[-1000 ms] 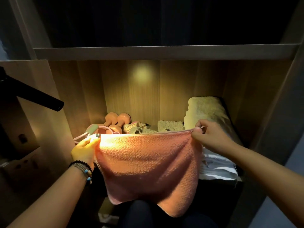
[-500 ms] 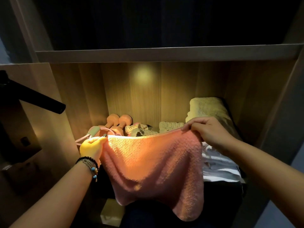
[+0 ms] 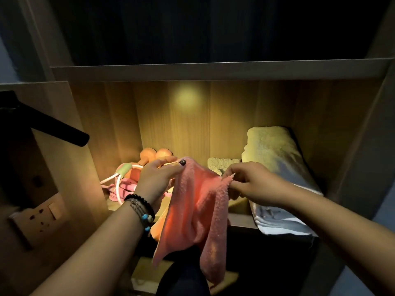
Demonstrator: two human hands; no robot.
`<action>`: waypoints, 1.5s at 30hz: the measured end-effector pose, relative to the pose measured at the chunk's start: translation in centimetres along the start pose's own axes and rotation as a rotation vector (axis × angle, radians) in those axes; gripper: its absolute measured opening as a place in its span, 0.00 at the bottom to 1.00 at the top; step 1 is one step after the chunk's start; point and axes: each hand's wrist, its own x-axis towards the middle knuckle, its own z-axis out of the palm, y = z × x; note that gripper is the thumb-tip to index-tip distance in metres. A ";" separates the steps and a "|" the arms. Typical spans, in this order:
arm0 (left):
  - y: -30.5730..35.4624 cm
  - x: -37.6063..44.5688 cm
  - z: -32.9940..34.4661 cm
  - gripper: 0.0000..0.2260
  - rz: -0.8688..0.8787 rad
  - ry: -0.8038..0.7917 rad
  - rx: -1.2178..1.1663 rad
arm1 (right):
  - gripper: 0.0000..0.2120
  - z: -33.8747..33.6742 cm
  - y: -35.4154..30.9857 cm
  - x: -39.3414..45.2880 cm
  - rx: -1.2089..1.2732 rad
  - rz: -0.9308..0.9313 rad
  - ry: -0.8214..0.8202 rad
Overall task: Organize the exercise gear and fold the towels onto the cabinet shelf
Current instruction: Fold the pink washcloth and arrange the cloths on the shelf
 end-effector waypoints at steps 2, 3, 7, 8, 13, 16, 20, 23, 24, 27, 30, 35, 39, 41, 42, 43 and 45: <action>0.1 -0.8 0.5 0.10 0.021 -0.034 0.019 | 0.03 -0.3 -0.2 -0.1 -0.119 -0.072 0.051; 0.1 -1.3 0.7 0.10 0.021 -0.052 0.015 | 0.02 -0.4 -0.3 -0.2 -0.162 -0.098 0.086; 0.2 -2.7 1.6 0.14 0.003 -0.147 -0.049 | 0.05 -0.6 -0.6 -0.3 0.124 -0.092 0.095; 0.1 -2.8 1.8 0.14 0.008 -0.166 -0.064 | 0.04 -0.5 -0.7 -0.4 0.239 -0.086 0.074; -0.1 -3.4 2.4 0.12 0.043 -0.193 0.003 | 0.03 -0.1 -0.4 -0.8 0.376 -0.146 0.082; -0.4 -3.2 2.5 0.10 0.076 -0.163 0.045 | 0.06 -0.1 -0.2 -0.6 0.440 -0.142 0.086; -1.1 -2.2 1.6 0.10 0.041 -0.075 0.049 | 0.07 -0.2 0.5 -0.5 0.343 -0.114 0.043; -1.6 -1.1 0.6 0.10 0.059 0.033 0.087 | 0.09 -0.7 1.7 -0.5 -0.020 -0.126 -0.010; -1.7 -0.7 0.1 0.09 0.095 0.089 0.115 | 0.10 -1.1 2.2 -0.5 -0.204 -0.132 -0.059; -1.7 0.5 -1.7 0.10 0.256 0.214 0.265 | 0.11 -2.4 4.1 -0.1 -0.709 -0.113 -0.213; -1.9 1.2 -2.7 0.09 0.343 0.225 0.448 | 0.10 -2.9 5.4 0.4 -0.913 -0.157 -0.237; -2.3 2.1 -3.1 0.00 0.387 0.285 0.636 | 0.09 -3.2 5.8 1.8 -0.693 -0.165 -0.102; -2.3 2.0 -2.3 0.05 0.132 0.193 0.445 | 0.08 -2.8 4.8 2.4 -0.346 -0.151 0.046; -1.8 1.5 -1.2 0.06 0.021 0.063 0.280 | 0.06 -2.3 3.6 2.4 -0.100 -0.144 0.104; -1.5 1.3 -0.6 0.06 -0.002 0.013 0.239 | 0.06 -2.0 2.8 2.4 -0.001 -0.149 0.118; -1.2 1.0 0.0 0.07 -0.013 -0.033 0.202 | 0.06 -1.7 2.0 2.4 0.083 -0.159 0.120; -0.5 0.7 1.0 0.09 -0.038 -0.112 0.121 | 0.08 -1.1 0.6 2.5 0.201 -0.186 0.118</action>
